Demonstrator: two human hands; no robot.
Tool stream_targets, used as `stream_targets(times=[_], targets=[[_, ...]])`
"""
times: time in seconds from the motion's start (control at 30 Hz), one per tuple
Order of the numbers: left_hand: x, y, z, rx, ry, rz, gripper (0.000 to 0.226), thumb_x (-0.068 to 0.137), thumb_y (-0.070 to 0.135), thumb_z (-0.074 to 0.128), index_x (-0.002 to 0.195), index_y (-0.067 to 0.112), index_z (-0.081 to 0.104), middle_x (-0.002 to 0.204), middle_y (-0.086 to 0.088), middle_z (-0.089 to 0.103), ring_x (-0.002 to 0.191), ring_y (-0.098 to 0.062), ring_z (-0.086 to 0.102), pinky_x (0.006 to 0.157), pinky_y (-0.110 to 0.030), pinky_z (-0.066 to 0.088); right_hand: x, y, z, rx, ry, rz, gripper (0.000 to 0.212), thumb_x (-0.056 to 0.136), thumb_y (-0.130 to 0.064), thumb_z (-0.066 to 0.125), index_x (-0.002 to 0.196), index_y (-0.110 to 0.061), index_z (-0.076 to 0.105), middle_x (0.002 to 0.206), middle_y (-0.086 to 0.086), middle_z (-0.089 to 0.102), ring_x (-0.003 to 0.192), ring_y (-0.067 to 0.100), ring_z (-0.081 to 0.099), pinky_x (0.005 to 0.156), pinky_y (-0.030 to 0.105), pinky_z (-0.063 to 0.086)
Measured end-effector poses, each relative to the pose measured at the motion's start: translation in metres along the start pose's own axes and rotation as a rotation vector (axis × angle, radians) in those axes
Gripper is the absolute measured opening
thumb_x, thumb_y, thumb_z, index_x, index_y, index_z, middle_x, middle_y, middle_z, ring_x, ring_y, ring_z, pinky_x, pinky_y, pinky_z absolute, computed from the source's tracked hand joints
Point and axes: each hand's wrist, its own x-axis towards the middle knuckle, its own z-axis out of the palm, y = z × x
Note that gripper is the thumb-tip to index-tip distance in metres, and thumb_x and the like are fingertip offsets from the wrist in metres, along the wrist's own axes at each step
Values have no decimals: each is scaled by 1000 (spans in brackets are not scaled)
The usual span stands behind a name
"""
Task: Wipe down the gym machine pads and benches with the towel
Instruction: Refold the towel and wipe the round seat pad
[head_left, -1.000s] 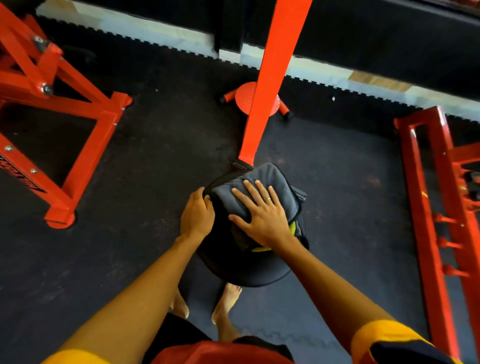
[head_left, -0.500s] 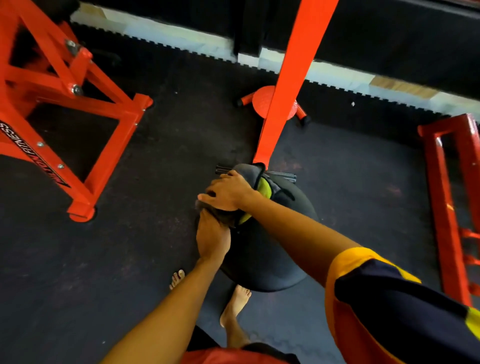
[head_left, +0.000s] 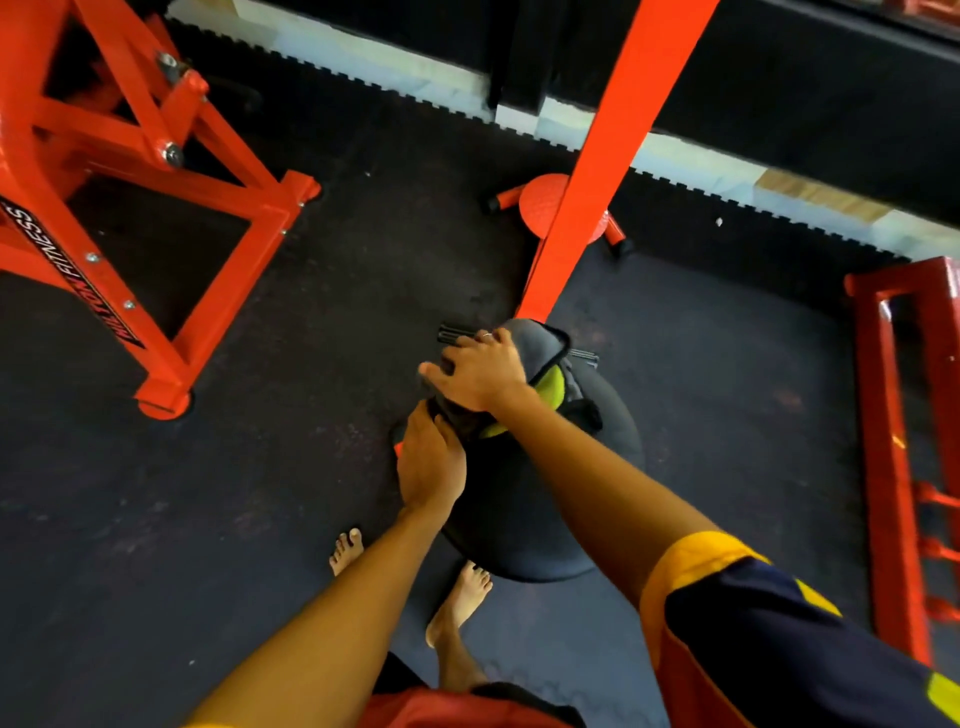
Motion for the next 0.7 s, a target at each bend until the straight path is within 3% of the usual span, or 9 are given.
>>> stream_targets(times=[0.07,0.17,0.3,0.47,0.6,0.7], targets=[[-4,-5,1,64,-39,32,49,100,24,60,145,7,47,131,-14,62,119,-32,62,99,-42,51,-7,-5,7,4,2,-104,71,95,-76,26,113,-29,76,121,0,71,122,29,58,110,49,31],[-12,-13,0,-33,-43,24,43,106,23,48,146,8,46,137,-15,57,126,-34,57,101,-46,50,-8,11,6,55,44,-96,76,91,-80,21,110,-30,76,120,0,72,119,28,60,108,47,35],[-11,-21,-12,-98,-96,16,45,109,27,40,151,12,42,148,-11,51,135,-29,51,105,-38,43,-1,47,-7,132,41,185,65,96,-77,37,108,-26,76,116,7,74,114,36,64,97,44,43],[10,-12,-17,-74,-187,59,46,110,27,38,154,13,38,156,-9,45,143,-26,43,111,-34,38,-2,93,-2,361,-74,604,76,94,-78,26,122,-25,73,129,14,69,122,39,60,109,53,37],[37,12,-11,14,-223,112,46,109,23,38,154,10,39,155,-13,45,142,-30,44,112,-40,37,-15,56,12,248,53,517,72,95,-75,29,130,-24,66,138,7,63,131,37,52,112,54,30],[58,30,1,89,-228,221,45,108,22,41,150,10,45,152,-14,48,138,-33,47,109,-43,39,-59,37,28,270,209,410,75,92,-75,35,147,-28,56,156,3,50,149,32,37,124,55,18]])
